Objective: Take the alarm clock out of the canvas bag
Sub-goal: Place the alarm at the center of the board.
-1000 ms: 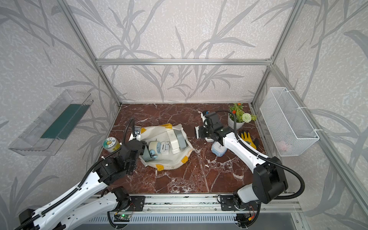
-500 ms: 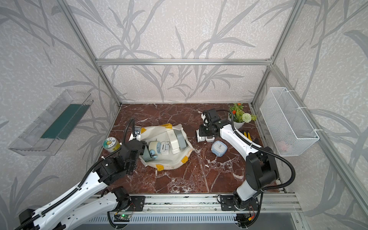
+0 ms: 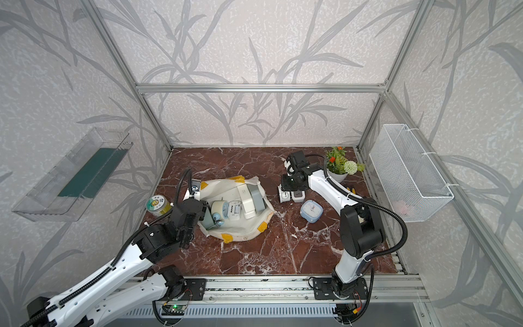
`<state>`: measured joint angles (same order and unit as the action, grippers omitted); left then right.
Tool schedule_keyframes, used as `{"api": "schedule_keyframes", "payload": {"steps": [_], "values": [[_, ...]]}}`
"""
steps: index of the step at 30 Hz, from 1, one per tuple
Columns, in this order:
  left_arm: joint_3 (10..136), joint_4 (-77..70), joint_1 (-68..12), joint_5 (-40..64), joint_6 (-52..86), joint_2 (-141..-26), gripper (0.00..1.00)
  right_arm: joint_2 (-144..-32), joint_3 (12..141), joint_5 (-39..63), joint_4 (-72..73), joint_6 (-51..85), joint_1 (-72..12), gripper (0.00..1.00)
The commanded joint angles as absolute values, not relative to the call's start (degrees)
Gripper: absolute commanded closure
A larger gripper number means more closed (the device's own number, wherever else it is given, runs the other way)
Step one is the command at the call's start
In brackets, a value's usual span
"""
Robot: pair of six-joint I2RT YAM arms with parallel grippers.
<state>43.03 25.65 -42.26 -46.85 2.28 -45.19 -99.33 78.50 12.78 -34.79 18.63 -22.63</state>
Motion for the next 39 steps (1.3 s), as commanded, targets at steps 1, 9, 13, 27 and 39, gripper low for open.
{"api": "schedule_keyframes", "payload": {"steps": [1,9,13,27,39], "values": [[43.3,24.0,-41.8,-49.8,0.9,-44.5,1.0,-101.2,78.8,12.3,-36.7,19.1,-22.2,1.0],[44.1,23.9,-41.7,-49.2,1.2,-45.4,1.0,-101.1,78.3,12.7,-36.0,19.4,-21.7,0.99],[44.1,23.8,-41.7,-49.6,0.9,-45.4,1.0,-101.7,79.1,13.0,-36.2,19.4,-21.6,0.97],[43.9,23.3,-41.7,-49.6,0.7,-45.3,1.0,-102.9,80.0,14.3,-35.7,20.5,-21.5,0.88],[44.0,23.8,-41.8,-49.6,0.9,-44.6,1.0,-102.7,79.8,15.3,-34.7,21.8,-21.5,0.68]]}}
